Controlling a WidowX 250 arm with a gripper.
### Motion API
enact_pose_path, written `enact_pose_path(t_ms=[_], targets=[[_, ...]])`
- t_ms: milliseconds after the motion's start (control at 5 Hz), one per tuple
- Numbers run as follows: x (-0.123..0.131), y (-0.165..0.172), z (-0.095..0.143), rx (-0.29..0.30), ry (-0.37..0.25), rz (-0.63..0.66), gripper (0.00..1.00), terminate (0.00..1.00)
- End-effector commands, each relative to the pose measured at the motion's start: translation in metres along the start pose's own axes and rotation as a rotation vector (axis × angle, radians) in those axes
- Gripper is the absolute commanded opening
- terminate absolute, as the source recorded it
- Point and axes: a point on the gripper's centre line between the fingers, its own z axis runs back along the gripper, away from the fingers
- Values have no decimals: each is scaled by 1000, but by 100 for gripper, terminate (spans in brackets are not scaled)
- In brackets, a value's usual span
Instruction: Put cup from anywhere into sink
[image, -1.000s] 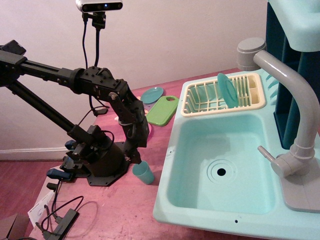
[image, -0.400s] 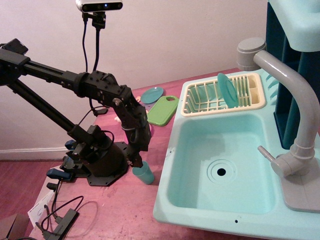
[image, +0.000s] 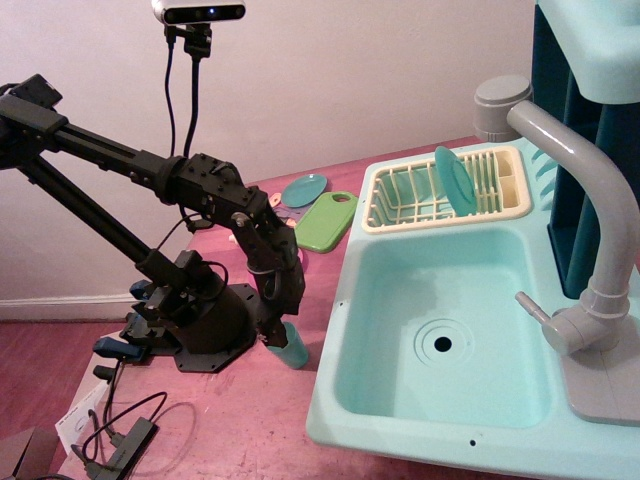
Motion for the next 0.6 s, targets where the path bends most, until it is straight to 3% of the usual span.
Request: enact_pose_path(t_ms=[0, 400], targets=[[-2, -1, -9, -15, -12, -26, 100, 0], [-7, 0, -16, -25, -34, -8, 100, 0]])
